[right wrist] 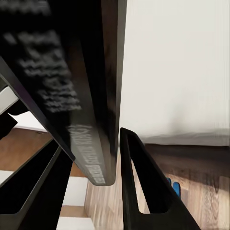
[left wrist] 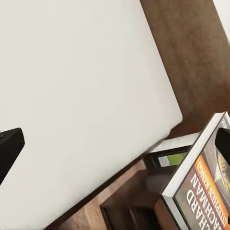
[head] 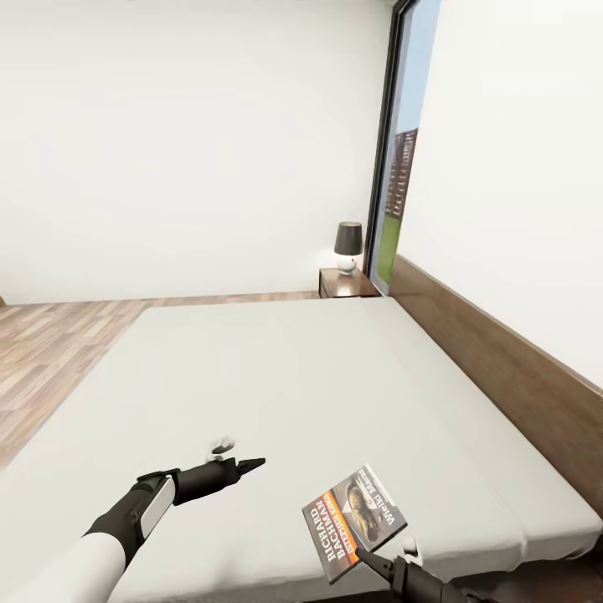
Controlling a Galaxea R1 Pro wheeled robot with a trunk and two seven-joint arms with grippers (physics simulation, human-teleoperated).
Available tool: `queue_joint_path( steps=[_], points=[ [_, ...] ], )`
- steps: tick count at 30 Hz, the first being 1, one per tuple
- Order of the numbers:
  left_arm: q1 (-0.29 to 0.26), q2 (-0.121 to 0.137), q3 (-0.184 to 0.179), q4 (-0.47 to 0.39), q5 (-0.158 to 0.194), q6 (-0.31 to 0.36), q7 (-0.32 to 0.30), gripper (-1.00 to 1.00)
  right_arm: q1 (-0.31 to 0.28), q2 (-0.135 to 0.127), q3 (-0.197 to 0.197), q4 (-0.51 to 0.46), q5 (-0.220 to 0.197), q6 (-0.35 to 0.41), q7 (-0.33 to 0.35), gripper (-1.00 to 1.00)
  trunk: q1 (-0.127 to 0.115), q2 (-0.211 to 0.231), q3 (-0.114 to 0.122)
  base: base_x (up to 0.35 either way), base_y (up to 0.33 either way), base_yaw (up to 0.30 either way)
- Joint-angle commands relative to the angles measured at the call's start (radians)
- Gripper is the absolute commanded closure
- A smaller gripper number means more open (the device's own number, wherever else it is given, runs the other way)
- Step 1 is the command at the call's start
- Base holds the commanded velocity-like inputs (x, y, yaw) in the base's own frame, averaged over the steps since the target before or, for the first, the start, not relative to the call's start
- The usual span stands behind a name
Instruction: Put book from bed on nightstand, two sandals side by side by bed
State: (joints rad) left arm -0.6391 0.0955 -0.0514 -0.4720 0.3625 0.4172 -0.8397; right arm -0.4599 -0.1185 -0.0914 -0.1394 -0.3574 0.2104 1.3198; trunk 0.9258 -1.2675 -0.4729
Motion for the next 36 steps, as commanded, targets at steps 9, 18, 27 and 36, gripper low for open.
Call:
queue_joint_path(
  steps=[9, 18, 27, 36],
  points=[
    [-0.001, 0.001, -0.007, 0.001, 0.010, 0.008, 0.002, -1.00, -0.001, 0.000, -0.010, 0.000, 0.005, 0.010, 0.004, 1.00, 0.000, -0.001, -0.001, -0.046, 0.000, 0.039],
    [-0.001, 0.001, -0.007, 0.001, 0.010, 0.008, 0.002, -1.00, 0.000, 0.000, -0.010, 0.000, 0.005, 0.011, 0.004, 1.00, 0.000, -0.001, -0.004, -0.002, 0.000, 0.243],
    [-0.001, 0.001, -0.007, 0.019, 0.010, 0.006, 0.002, -1.00, 0.000, 0.000, -0.010, 0.000, 0.005, 0.011, 0.004, 1.00, 0.000, -0.001, -0.007, 0.000, 0.000, 0.277],
    [-0.001, 0.001, -0.007, 0.024, 0.010, 0.006, 0.002, -1.00, -0.001, 0.000, -0.011, 0.000, 0.005, 0.012, 0.005, 1.00, 0.000, -0.001, -0.011, 0.000, 0.000, 0.279]
  ],
)
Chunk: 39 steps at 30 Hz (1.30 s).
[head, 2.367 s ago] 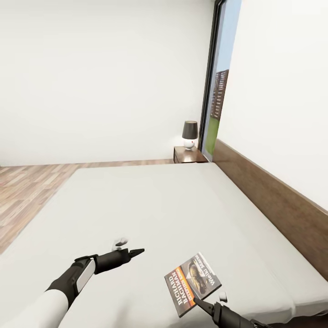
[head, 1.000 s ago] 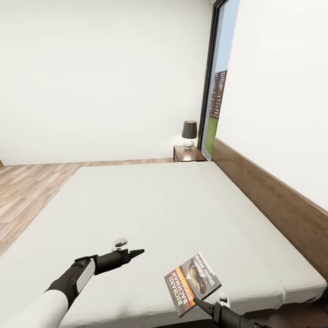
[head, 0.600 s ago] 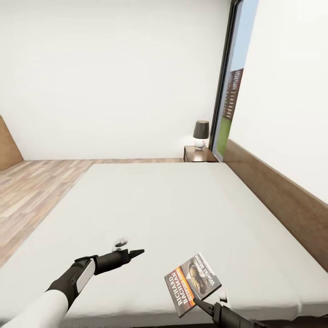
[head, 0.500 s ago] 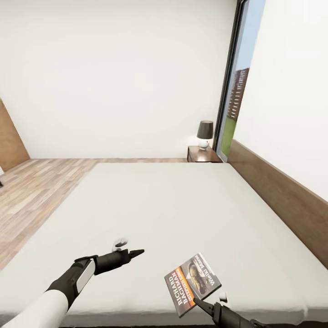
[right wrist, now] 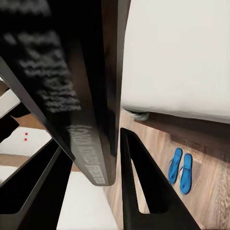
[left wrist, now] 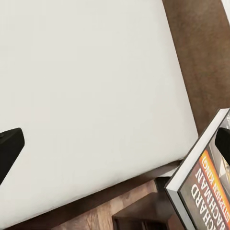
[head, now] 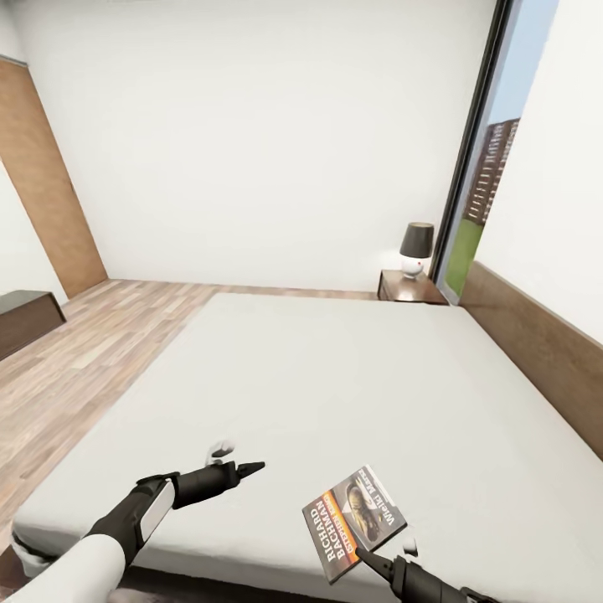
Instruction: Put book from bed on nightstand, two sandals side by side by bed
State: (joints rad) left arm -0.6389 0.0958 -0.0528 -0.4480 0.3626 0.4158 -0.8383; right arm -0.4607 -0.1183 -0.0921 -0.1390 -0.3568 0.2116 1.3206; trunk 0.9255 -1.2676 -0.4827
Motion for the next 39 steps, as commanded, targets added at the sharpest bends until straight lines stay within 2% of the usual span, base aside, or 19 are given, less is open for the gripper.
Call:
queue_joint_path(
  steps=[1, 39],
  points=[
    [-0.001, 0.001, -0.005, 0.000, 0.010, 0.008, 0.001, -1.00, 0.000, 0.000, -0.010, -0.001, 0.004, 0.011, 0.004, 1.00, 0.000, -0.001, -0.001, 0.000, 0.000, 0.279],
    [-0.001, -0.001, -0.005, 0.001, 0.010, 0.008, 0.001, -1.00, 0.000, 0.000, -0.010, -0.001, 0.004, 0.011, 0.004, 1.00, 0.000, -0.001, -0.017, 0.000, 0.000, 0.279]
  ],
)
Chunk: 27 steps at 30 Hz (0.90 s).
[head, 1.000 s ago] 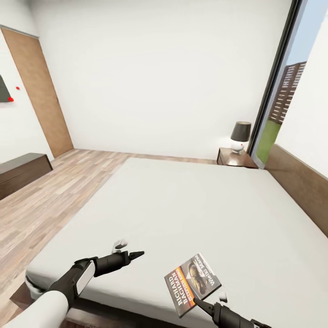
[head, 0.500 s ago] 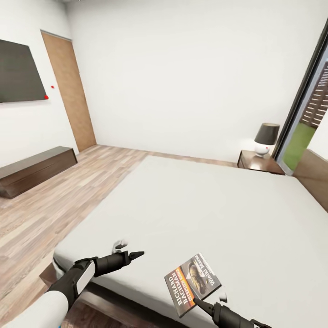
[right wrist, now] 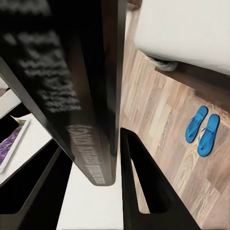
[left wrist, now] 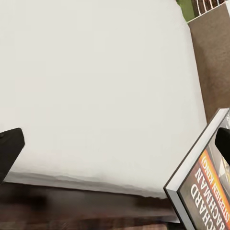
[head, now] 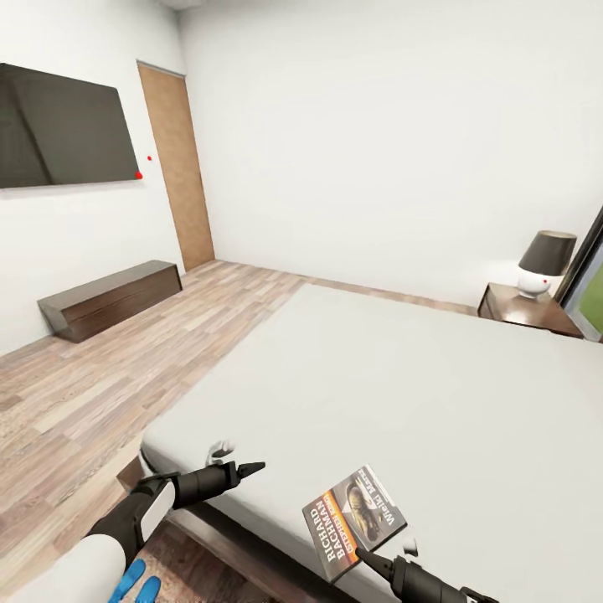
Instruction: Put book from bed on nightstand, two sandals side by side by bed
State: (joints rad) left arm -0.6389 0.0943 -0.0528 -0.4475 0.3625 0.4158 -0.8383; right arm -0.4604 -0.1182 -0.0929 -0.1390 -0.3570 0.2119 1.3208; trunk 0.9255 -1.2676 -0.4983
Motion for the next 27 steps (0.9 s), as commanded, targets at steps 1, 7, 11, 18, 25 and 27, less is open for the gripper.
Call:
queue_joint_path(
  steps=[1, 7, 11, 18, 25, 27],
  points=[
    [-0.001, 0.001, -0.005, 0.000, 0.010, 0.008, 0.001, -1.00, 0.000, 0.000, -0.010, -0.001, 0.004, 0.010, 0.004, 1.00, 0.000, -0.001, -0.001, 0.000, 0.000, 0.279],
    [-0.001, 0.001, -0.005, 0.000, 0.010, 0.008, 0.001, -1.00, 0.000, 0.000, -0.009, -0.001, 0.004, 0.010, 0.004, 1.00, 0.000, -0.001, -0.004, 0.000, 0.000, 0.279],
    [-0.001, 0.000, -0.005, 0.000, 0.010, 0.008, 0.001, -1.00, 0.000, 0.000, -0.009, -0.001, 0.004, 0.010, 0.005, 1.00, 0.000, -0.001, -0.006, 0.000, 0.000, 0.279],
    [-0.001, -0.001, -0.005, 0.001, 0.010, 0.008, 0.001, -1.00, 0.000, 0.000, -0.009, -0.001, 0.004, 0.010, 0.004, 1.00, 0.000, -0.001, -0.009, 0.000, 0.000, 0.279],
    [-0.001, -0.001, -0.005, 0.001, 0.010, 0.008, 0.001, -1.00, -0.001, 0.000, -0.008, -0.001, 0.004, 0.010, 0.005, 1.00, 0.000, -0.001, -0.012, 0.000, 0.000, 0.279],
    [-0.001, -0.001, -0.005, 0.001, 0.010, 0.008, 0.001, -1.00, 0.000, 0.000, -0.008, -0.001, 0.004, 0.010, 0.004, 1.00, 0.000, -0.001, -0.012, 0.000, 0.000, 0.279]
  ],
)
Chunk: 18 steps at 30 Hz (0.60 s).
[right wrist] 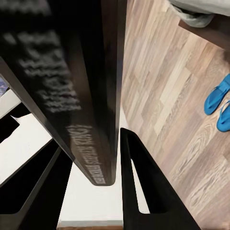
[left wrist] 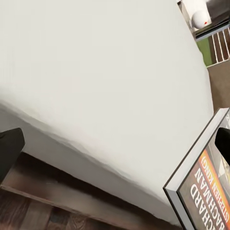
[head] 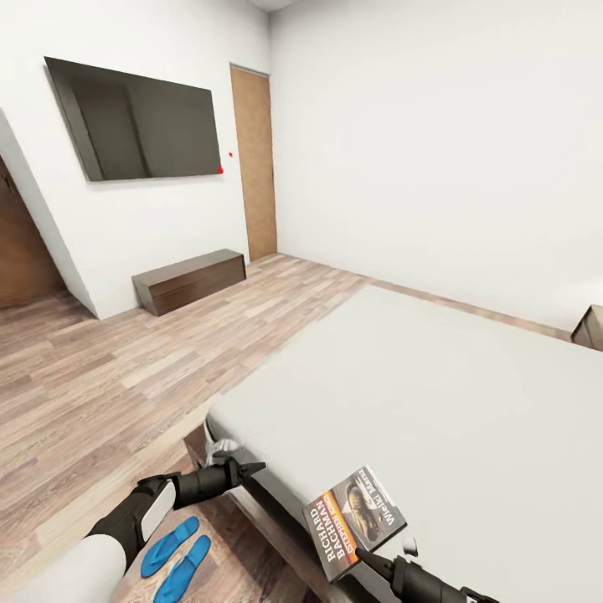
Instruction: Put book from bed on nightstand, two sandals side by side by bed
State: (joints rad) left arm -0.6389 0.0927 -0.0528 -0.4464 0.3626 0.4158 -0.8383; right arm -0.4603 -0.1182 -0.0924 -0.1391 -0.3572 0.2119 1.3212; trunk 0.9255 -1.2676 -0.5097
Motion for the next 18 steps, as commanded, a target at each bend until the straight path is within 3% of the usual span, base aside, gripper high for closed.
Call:
queue_joint_path(
  steps=[1, 18],
  points=[
    [-0.001, 0.001, -0.005, 0.000, 0.010, 0.008, 0.001, -1.00, 0.000, 0.000, -0.009, -0.001, 0.004, 0.010, 0.004, 1.00, 0.000, -0.001, -0.001, 0.000, 0.000, 0.279],
    [-0.001, 0.001, -0.005, 0.000, 0.010, 0.008, 0.001, -1.00, 0.000, 0.000, -0.009, -0.001, 0.004, 0.010, 0.003, 1.00, 0.000, -0.001, -0.009, 0.000, 0.000, 0.279]
  ],
)
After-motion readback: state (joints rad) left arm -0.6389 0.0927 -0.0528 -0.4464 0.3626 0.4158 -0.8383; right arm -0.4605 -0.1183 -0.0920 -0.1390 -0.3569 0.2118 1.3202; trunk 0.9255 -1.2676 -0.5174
